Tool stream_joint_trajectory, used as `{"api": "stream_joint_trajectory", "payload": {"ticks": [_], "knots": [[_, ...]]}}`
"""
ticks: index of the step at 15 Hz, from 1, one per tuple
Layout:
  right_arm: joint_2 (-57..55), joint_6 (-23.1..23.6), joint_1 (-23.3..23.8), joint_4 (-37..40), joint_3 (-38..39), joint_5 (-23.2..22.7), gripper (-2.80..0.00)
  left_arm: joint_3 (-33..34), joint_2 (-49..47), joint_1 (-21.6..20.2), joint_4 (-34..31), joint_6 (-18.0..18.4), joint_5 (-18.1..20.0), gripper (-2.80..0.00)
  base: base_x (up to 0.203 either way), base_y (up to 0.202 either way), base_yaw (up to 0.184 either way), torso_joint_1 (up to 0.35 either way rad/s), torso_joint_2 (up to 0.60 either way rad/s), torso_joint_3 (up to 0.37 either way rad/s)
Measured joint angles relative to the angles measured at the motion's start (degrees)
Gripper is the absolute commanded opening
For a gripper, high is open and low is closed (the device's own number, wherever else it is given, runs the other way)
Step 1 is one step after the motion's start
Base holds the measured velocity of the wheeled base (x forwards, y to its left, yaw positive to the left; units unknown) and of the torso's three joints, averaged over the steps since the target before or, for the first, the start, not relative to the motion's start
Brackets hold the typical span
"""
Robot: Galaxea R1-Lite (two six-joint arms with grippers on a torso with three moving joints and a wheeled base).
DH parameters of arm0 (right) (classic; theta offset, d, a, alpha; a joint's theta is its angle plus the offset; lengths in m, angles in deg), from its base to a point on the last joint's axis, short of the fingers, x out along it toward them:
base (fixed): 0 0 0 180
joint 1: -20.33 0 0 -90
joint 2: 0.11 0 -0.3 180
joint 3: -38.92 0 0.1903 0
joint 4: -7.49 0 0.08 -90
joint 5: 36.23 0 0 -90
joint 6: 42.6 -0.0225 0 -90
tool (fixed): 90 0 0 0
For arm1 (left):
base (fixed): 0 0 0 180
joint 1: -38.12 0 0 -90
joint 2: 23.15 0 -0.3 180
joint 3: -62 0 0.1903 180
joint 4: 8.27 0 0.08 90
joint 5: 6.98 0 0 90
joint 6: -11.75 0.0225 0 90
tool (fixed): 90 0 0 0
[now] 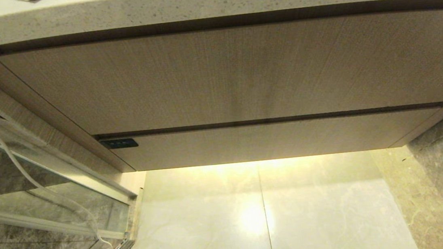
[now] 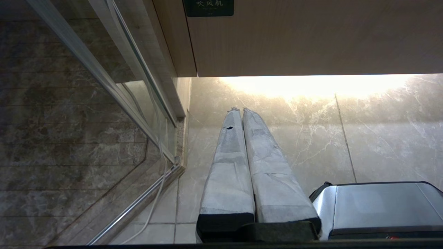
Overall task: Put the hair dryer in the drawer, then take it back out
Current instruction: Pull open the drawer
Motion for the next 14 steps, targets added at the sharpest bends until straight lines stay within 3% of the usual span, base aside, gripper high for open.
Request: {"api": "stream_joint_trajectory", "payload": {"ticks": [14], "knots": [[0.05,-1.3,0.02,0.29,-0.45,0.67,-2.8,0.0,0.0,0.0,0.0,0.05,-0.02,-2.8,0.0,0.0,0.0,0.0,0.0,0.0]]}}
